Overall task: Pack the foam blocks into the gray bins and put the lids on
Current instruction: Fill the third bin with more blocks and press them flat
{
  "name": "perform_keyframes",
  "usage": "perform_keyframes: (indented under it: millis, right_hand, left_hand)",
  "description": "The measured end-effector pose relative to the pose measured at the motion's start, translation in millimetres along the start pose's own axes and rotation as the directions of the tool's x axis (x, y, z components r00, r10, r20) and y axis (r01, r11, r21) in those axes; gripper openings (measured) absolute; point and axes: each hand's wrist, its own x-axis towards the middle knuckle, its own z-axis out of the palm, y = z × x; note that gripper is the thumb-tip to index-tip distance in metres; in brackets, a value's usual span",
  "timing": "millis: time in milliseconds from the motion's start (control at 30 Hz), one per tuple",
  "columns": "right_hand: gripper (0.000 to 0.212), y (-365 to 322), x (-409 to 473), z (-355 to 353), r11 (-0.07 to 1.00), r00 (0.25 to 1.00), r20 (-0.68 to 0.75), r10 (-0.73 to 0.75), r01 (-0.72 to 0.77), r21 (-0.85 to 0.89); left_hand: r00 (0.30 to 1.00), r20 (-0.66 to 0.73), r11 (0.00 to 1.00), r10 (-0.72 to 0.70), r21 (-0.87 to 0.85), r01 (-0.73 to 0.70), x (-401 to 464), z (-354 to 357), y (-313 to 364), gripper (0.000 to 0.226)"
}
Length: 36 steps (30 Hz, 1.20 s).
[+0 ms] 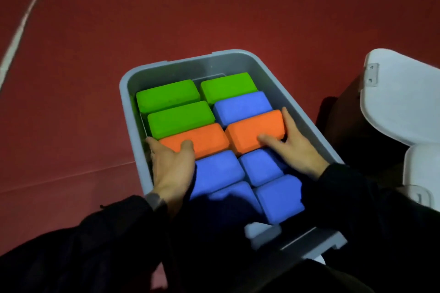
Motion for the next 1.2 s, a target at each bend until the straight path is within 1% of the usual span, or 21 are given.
perform_keyframes:
  millis: [67,100,200,267,333,367,400,433,467,500,533,600,667,700,733,767,867,1000,1100,1133,1200]
  right_hand:
    - [0.125,-9,15,-8,0.984,0.987,0.126,0.102,-0.119,0.133]
    - [0.123,-10,23,-9,0.986,0.984,0.118,0.132,-0.143,0.089]
    - [0.091,-11,34,3,0.951,0.982,-0.045,0.184,-0.190,-0.243]
    - [0.087,-11,34,5,0.941,0.976,-0.044,0.214,-0.218,-0.259]
    - [0.116,-25,44,-5,0.941,0.966,0.049,0.254,-0.235,-0.244]
    - [0.127,-35,54,-13,0.928,0.957,0.094,0.276,-0.240,-0.284]
    - [0.126,-47,64,-19,0.902,0.951,0.123,0.283,-0.221,-0.370]
    - [0.114,-61,67,-22,0.845,0.952,0.110,0.284,-0.195,-0.498]
    - [0.098,-70,65,-22,0.764,0.972,0.052,0.230,-0.147,-0.628]
    - [0.083,-73,58,-20,0.675,0.994,-0.028,0.107,-0.093,-0.732]
    - [0.071,-69,49,-15,0.583,0.994,-0.095,-0.057,-0.044,-0.811]
    - [0.053,-50,29,7,0.498,0.919,-0.128,-0.372,0.082,-0.863]
    - [0.054,-27,28,25,0.584,0.871,-0.088,-0.484,0.246,-0.773]
    - [0.061,-25,30,31,0.680,0.900,-0.072,-0.430,0.270,-0.682]
    - [0.070,-25,33,36,0.746,0.937,-0.053,-0.344,0.239,-0.621]
    - [0.079,-27,35,41,0.745,0.961,-0.030,-0.275,0.193,-0.638]
    - [0.089,-30,52,44,0.643,0.964,0.015,-0.266,0.190,-0.742]
    - [0.086,-57,87,37,0.664,0.976,0.012,-0.220,0.158,-0.731]
    - [0.085,-59,87,46,0.589,0.949,-0.016,-0.313,0.181,-0.788]
    - [0.084,-56,87,44,0.563,0.933,-0.012,-0.361,0.207,-0.800]
    - [0.073,-50,91,40,0.592,0.899,-0.064,-0.434,0.231,-0.772]
  left_hand:
    - [0.992,-0.005,0.989,-0.123,-0.086,0.122,15,1,6,0.089]
    - [0.989,-0.012,0.986,-0.150,-0.081,0.148,18,4,9,0.088]
    - [0.995,-0.049,0.991,-0.089,0.093,0.093,14,16,13,0.086]
    - [0.999,-0.019,0.982,-0.026,0.189,0.029,2,17,10,0.094]
    - [0.993,0.049,0.944,0.108,0.309,-0.118,-6,14,3,0.097]
    - [0.964,0.085,0.874,0.254,0.407,-0.266,-11,13,2,0.098]
    - [0.883,0.139,0.746,0.449,0.486,-0.456,-17,15,5,0.102]
    - [0.758,0.223,0.584,0.613,0.518,-0.625,-23,20,10,0.109]
    - [0.656,0.335,0.455,0.677,0.510,-0.730,-29,26,18,0.112]
    - [0.605,0.435,0.378,0.666,0.503,-0.777,-33,33,26,0.108]
    - [0.589,0.499,0.320,0.636,0.525,-0.789,-31,38,30,0.100]
    - [0.608,0.541,0.242,0.581,0.599,-0.764,-14,41,26,0.081]
    - [0.627,0.562,0.169,0.540,0.657,-0.735,7,37,12,0.080]
    - [0.631,0.571,0.143,0.526,0.672,-0.727,14,34,5,0.083]
    - [0.627,0.581,0.127,0.518,0.673,-0.729,18,33,-1,0.085]
    - [0.625,0.594,0.114,0.506,0.672,-0.731,20,33,-4,0.085]
    - [0.622,0.589,0.148,0.516,0.654,-0.742,16,36,-4,0.086]
    - [0.617,0.573,0.179,0.539,0.638,-0.749,11,41,-2,0.085]
    - [0.603,0.497,0.189,0.624,0.653,-0.734,15,40,-9,0.089]
    - [0.630,0.456,0.218,0.629,0.675,-0.705,18,40,-5,0.094]
    - [0.676,0.410,0.249,0.612,0.711,-0.657,22,39,8,0.100]
